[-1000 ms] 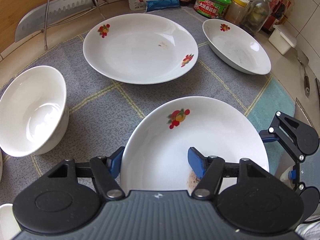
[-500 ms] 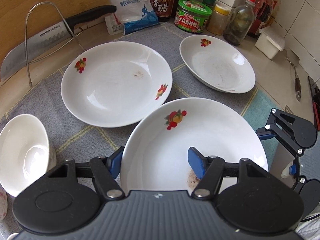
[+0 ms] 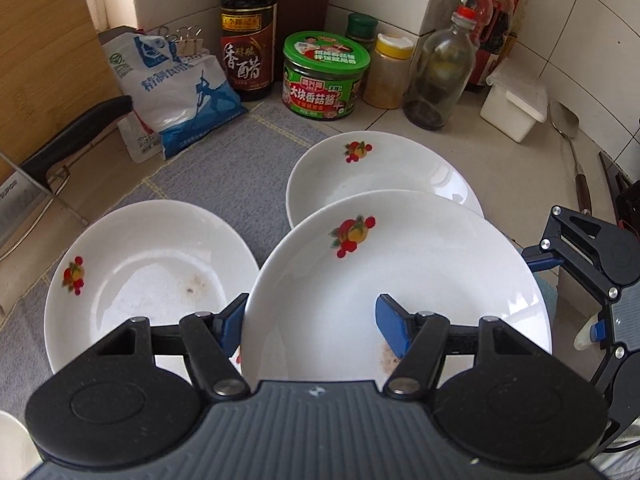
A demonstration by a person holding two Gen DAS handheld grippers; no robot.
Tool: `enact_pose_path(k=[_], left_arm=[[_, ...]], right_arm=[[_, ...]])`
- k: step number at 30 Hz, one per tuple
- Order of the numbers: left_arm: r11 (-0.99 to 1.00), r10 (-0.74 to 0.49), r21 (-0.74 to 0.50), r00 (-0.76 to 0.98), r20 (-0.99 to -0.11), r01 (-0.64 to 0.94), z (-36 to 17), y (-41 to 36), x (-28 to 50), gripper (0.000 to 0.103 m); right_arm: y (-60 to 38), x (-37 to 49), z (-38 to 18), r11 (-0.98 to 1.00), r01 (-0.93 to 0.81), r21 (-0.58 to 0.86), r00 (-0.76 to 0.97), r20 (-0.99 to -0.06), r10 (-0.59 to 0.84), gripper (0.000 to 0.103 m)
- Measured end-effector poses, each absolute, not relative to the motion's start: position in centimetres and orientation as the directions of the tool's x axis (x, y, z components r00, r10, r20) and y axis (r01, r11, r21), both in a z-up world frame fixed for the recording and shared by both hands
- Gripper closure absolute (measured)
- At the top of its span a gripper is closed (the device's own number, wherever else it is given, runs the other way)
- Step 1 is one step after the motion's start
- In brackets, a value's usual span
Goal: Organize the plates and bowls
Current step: 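Lower the stained plate onto the fruit-print plate and open the left tool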
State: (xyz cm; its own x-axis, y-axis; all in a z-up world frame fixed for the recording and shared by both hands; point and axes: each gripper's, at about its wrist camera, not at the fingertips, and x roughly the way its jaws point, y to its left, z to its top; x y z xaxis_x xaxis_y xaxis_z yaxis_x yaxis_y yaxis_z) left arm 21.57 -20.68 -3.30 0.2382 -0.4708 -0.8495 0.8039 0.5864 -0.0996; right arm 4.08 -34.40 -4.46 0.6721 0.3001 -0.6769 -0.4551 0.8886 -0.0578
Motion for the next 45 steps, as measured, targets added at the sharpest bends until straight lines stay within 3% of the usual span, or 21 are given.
enact_pose_path(k=[14,32,38,45], left_arm=[[0.504,-0.484,-0.1,0.185,-0.855,0.858,-4.9,-28.6,24.5,0.037],[0.473,-0.48,-0.119,0.143,-0.866,0.873,-6.8,-31.7,26.0,0.036],[0.464,-0.477,-0.123,0.131,-0.869,0.878,-7.0,-32.2,26.2,0.028],[0.474,-0.463,-0.107,0.144,-0.875,0.874,-7.0,-32.1,26.2,0.026]], right_arm=[[-40.1,6.2,-5.6,0.935,-0.353,-0.037,0.679,-0.698,0.229,0.0],[-42.1,7.7,-6.1,0.963,-0.268,0.041,0.641,-0.739,0.21,0.0],[-42.1,7.9,-5.9,0.967,-0.251,0.046,0.627,-0.753,0.199,0.0],[-41.8,7.9,-5.8,0.969,-0.242,0.046,0.62,-0.762,0.19,0.0]])
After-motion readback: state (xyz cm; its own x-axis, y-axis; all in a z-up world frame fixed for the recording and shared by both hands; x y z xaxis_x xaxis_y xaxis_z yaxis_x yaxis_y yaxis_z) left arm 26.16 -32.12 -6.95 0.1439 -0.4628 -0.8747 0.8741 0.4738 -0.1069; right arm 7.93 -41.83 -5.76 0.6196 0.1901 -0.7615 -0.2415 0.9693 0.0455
